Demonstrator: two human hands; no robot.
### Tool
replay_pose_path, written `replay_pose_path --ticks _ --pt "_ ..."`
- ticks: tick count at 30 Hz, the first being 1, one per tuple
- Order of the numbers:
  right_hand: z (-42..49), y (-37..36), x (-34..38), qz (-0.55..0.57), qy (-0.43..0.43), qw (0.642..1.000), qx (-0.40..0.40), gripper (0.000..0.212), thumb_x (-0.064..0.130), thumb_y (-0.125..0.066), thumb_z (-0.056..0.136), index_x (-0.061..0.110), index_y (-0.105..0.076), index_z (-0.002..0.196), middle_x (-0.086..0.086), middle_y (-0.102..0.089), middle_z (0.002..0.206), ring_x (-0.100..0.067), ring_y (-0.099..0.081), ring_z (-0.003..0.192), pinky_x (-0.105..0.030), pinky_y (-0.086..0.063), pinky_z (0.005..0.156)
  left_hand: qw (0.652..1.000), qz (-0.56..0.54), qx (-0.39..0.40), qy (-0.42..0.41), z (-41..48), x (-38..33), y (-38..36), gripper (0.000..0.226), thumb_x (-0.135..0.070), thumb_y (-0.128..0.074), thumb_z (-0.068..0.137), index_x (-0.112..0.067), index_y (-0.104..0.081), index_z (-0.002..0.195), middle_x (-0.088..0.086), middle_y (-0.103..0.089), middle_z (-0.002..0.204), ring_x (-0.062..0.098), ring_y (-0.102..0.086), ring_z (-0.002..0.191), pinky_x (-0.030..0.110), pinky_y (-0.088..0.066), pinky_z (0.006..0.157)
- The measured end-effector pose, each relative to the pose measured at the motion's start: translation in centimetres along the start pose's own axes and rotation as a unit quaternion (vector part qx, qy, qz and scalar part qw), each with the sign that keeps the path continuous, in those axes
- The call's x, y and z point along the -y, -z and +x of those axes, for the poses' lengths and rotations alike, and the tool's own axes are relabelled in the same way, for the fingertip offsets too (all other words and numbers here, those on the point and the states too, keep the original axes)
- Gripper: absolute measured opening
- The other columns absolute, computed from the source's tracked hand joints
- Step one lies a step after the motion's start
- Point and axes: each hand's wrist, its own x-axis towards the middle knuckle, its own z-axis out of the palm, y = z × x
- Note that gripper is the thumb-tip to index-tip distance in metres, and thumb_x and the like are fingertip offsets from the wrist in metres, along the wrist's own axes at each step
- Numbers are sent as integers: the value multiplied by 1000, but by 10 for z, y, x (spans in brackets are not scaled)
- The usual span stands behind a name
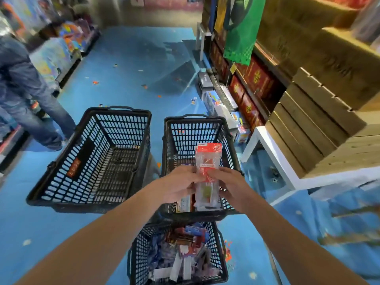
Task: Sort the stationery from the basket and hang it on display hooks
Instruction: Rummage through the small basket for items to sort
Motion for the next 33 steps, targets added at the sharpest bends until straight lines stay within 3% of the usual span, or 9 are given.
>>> replay_pose_path --ticks 2,6,9,15,20,23,26,29,33 --pt "32 13 -5 -8 -20 1000 -9 20 12 -69 93 7 -73 113 -5 -75 94 -19 -72 86 -36 -54 79 999 18 -31 16 37 6 0 31 -9 -68 97 -6 -65 128 9 -69 102 14 -57 77 26 -47 72" --pt "95 33 -26 -23 -83 996 -32 11 2 -64 90 9 -70 95 -2 -71 72 -16 -68 62 -26 -49 58 995 40 -66 66 110 31 1 33 -10 -72 91 -14 -65 124 4 -75 104 20 -64 99 40 -45 94" --pt "141 45 -58 -43 -153 984 -78 15 9 -63 74 9 -72 87 -11 -67 77 -25 -58 65 -33 -43 65 992 61 -73 85 154 57 2 34 -10 -75 86 -18 -65 118 1 -74 102 18 -65 102 38 -48 94" --pt "197 62 -122 -86 -246 955 -144 24 2 -47 92 10 -65 79 -6 -58 62 -11 -51 41 -25 -35 38 977 131 -82 146 203 106 -1 31 -2 -63 92 -13 -59 120 7 -68 99 20 -64 92 33 -55 85" --pt "225 73 -158 -158 -261 940 -151 28 24 -48 88 7 -70 82 -25 -72 100 -38 -69 91 -49 -53 73 973 167 -51 153 217 113 0 26 6 -57 94 -19 -59 97 3 -68 99 10 -62 85 17 -53 69" --pt "214 61 -133 -171 -268 934 -164 25 15 -47 96 8 -63 79 -20 -69 94 -34 -66 88 -45 -51 72 967 187 -40 165 220 112 5 22 2 -62 92 -8 -63 112 -1 -66 92 8 -60 80 13 -46 56" --pt "209 62 -131 -171 -274 932 -166 22 17 -46 99 8 -60 85 -12 -63 85 -21 -58 72 -31 -42 58 965 194 -29 176 221 113 5 27 2 -63 90 -12 -61 113 4 -68 103 16 -64 97 23 -53 75" --pt "209 68 -136 -178 -280 926 -181 25 24 -50 98 6 -67 93 -13 -66 90 -22 -61 76 -32 -43 61 962 208 -16 176 223 118 -2 39 2 -61 92 -11 -58 128 6 -69 115 21 -65 112 37 -54 101" --pt "205 69 -135 -204 -272 922 -186 26 25 -50 101 8 -63 87 -9 -62 81 -19 -57 70 -30 -41 57 956 234 -27 176 222 119 -3 28 0 -61 93 -13 -61 118 3 -69 109 16 -64 103 33 -53 95"
